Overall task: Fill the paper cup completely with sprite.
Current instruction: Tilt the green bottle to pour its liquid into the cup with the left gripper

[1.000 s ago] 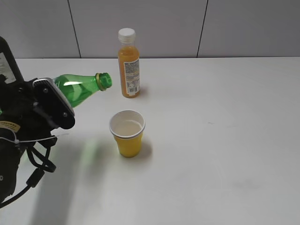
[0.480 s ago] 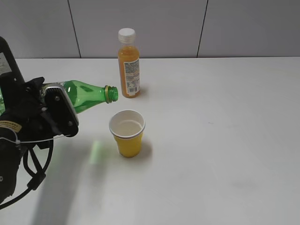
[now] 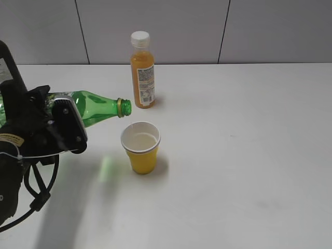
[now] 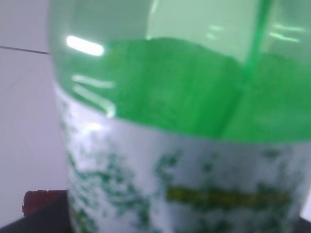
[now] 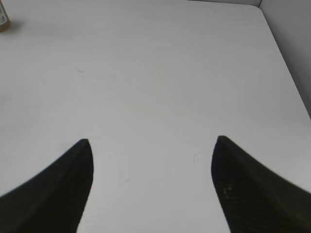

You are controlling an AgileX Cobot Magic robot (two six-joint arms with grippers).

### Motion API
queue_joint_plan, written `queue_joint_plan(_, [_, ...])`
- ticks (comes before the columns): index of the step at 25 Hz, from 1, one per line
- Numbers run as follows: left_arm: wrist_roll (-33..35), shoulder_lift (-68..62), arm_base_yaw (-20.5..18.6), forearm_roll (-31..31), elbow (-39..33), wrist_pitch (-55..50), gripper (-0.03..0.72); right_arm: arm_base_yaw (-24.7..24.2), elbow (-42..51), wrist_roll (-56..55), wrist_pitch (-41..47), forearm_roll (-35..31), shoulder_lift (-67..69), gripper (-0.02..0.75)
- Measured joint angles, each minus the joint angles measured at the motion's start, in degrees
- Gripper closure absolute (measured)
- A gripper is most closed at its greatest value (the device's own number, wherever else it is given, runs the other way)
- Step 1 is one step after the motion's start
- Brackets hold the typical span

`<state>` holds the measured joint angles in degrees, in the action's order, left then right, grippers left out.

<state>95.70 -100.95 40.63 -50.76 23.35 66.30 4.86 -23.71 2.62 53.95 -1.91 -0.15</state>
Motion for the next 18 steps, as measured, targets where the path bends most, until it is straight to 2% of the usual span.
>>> queue_joint_plan(18, [3.9,0.0,0.0,-0.5,0.0,0.0,0.251,0.0,0.0,0.0,0.0,0.0,0.0,0.153])
